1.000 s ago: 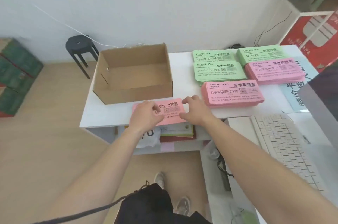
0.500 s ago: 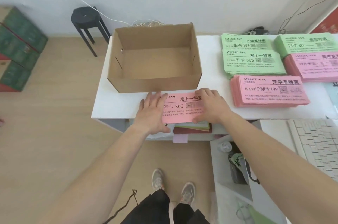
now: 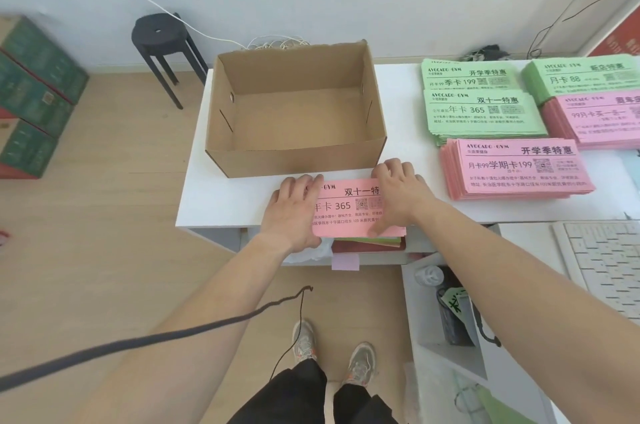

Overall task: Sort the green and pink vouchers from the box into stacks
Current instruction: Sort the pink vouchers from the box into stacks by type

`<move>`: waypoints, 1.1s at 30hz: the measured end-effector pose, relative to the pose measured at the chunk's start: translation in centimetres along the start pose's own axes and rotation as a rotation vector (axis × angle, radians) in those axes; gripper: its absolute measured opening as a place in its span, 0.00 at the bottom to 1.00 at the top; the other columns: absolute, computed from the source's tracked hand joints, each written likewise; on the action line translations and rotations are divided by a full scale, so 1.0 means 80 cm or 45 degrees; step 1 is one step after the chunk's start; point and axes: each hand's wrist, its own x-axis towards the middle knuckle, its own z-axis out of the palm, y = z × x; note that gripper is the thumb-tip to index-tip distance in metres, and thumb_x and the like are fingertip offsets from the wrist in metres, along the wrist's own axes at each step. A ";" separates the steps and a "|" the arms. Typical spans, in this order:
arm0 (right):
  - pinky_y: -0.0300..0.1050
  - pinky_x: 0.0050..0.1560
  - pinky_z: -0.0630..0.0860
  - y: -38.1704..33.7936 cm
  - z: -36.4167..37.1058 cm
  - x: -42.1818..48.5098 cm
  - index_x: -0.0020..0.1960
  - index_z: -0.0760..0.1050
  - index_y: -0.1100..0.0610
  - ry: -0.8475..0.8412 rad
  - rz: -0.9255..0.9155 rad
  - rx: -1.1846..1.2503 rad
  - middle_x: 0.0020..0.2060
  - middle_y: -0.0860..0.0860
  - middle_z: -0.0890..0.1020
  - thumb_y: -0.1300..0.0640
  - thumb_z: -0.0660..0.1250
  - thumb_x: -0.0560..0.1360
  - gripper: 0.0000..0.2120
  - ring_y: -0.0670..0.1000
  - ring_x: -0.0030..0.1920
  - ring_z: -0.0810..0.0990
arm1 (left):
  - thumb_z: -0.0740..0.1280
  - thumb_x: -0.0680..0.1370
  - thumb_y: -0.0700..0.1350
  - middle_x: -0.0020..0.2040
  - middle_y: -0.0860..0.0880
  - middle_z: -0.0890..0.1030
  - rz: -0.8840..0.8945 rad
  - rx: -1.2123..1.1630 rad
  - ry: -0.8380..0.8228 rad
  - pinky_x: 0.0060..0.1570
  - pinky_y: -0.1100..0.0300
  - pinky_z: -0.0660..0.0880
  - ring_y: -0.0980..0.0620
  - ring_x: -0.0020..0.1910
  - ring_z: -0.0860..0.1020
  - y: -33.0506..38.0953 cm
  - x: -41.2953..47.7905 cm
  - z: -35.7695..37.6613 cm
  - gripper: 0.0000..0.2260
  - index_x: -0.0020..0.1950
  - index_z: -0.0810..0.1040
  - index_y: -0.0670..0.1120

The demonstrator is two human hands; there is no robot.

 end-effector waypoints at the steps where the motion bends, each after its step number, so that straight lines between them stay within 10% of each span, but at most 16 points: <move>1: 0.54 0.63 0.72 0.000 0.001 0.000 0.70 0.60 0.55 0.007 -0.002 0.014 0.64 0.53 0.66 0.31 0.82 0.51 0.58 0.57 0.65 0.65 | 0.75 0.66 0.58 0.75 0.50 0.57 0.005 -0.001 0.003 0.74 0.51 0.60 0.43 0.74 0.55 0.000 -0.001 0.001 0.53 0.81 0.47 0.49; 21: 0.56 0.61 0.75 0.005 -0.012 0.014 0.71 0.68 0.53 -0.108 0.028 0.107 0.62 0.54 0.72 0.38 0.82 0.60 0.46 0.56 0.63 0.69 | 0.75 0.63 0.59 0.69 0.44 0.64 0.042 0.153 0.122 0.69 0.45 0.66 0.37 0.70 0.64 0.001 -0.004 0.020 0.51 0.78 0.50 0.50; 33: 0.42 0.36 0.71 0.008 -0.032 -0.009 0.47 0.75 0.53 -0.199 -0.025 0.449 0.43 0.48 0.80 0.61 0.70 0.73 0.06 0.54 0.47 0.79 | 0.78 0.62 0.57 0.71 0.43 0.64 0.084 0.119 0.178 0.68 0.45 0.69 0.38 0.70 0.63 -0.004 -0.018 0.017 0.54 0.79 0.48 0.51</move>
